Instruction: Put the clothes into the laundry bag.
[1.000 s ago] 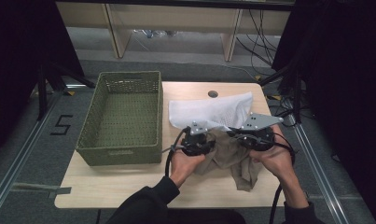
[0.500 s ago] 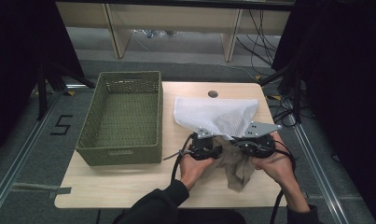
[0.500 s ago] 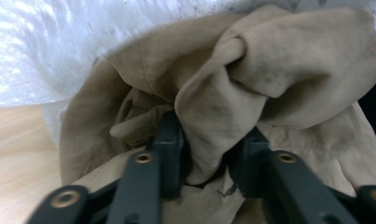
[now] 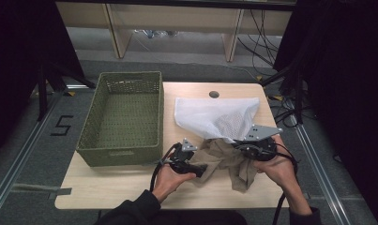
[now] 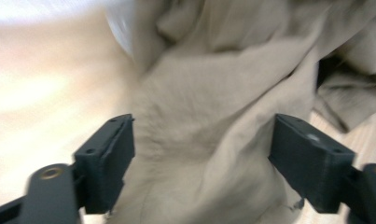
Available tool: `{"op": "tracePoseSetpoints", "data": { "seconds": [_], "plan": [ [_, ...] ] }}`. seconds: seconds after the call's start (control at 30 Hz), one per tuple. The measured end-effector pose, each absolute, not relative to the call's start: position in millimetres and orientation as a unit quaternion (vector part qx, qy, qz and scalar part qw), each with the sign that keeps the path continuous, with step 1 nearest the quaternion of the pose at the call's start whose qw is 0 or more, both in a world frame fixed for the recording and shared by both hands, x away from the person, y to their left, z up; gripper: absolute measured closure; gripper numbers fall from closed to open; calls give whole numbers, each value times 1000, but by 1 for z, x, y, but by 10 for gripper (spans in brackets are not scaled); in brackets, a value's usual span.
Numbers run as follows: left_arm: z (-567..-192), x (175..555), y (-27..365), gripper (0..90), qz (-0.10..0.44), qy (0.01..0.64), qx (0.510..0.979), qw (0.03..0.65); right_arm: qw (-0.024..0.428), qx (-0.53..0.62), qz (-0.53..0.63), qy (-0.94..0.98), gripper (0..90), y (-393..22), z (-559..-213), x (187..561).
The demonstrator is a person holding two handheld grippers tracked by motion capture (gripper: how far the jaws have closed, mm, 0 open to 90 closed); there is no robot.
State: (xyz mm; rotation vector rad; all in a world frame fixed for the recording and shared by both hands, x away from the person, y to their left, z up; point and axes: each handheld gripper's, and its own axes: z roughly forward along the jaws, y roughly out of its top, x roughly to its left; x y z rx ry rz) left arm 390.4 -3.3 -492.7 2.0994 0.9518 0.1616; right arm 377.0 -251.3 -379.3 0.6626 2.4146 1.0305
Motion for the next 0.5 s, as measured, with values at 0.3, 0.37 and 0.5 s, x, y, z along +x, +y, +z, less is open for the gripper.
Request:
{"op": "tracePoseSetpoints", "data": {
  "seconds": [0.3,0.37,0.5],
  "plan": [
    [-501,405,-49,784,27,351,810,469,210,225,372,876,897,-241,-381,376],
    [-492,404,-50,828,22,356,796,489,211,229,376,873,898,-242,-378,375],
    [-458,404,-47,841,49,363,763,533,218,228,397,862,898,-243,-364,372]
  ]
}}
